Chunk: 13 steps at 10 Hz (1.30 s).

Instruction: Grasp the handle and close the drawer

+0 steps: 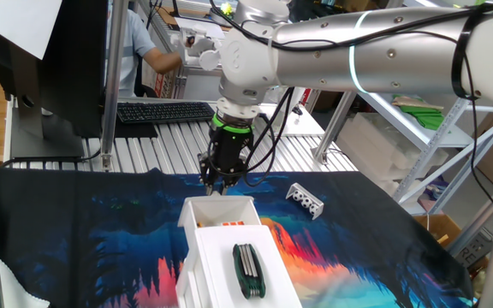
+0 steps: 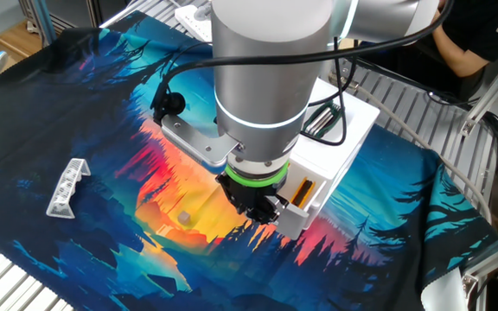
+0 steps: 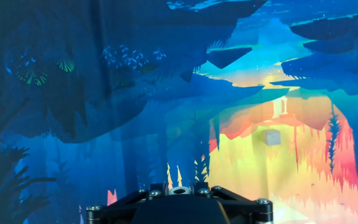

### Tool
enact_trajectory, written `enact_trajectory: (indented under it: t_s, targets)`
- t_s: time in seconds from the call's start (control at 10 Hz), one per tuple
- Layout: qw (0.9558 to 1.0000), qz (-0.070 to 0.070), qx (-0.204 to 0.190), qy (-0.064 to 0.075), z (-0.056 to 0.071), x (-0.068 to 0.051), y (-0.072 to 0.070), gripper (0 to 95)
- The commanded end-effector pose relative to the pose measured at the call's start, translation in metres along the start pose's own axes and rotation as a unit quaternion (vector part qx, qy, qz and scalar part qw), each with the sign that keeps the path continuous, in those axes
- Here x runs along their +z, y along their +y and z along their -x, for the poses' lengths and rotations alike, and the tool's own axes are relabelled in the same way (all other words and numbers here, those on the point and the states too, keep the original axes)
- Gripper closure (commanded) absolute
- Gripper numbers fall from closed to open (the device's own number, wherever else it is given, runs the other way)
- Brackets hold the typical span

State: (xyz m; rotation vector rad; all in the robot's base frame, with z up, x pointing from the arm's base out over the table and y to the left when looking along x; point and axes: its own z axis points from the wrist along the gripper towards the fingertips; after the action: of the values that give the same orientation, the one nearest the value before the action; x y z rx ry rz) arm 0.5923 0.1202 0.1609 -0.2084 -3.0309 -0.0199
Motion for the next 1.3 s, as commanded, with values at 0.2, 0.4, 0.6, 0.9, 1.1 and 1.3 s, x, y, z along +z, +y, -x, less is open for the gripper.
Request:
enact_trajectory:
  t_s: [0.2,0.4,0.6,0.9,1.1,1.3]
  targets:
    - [1.0000,0.000,-0.002,-0.001,-0.004,0.001,-0.002,95.0]
    - [1.0000,0.000,-0.003,0.000,-0.006,0.002,-0.002,95.0]
    - [1.0000,-0.001,-0.003,0.000,-0.007,0.002,-0.003,95.0]
    - [1.0000,-0.002,-0.003,0.002,-0.011,0.004,-0.004,95.0]
    - [1.0000,-0.002,-0.003,0.003,-0.015,0.004,-0.004,95.0]
    - [1.0000,-0.003,-0.003,0.004,-0.018,0.003,-0.002,95.0]
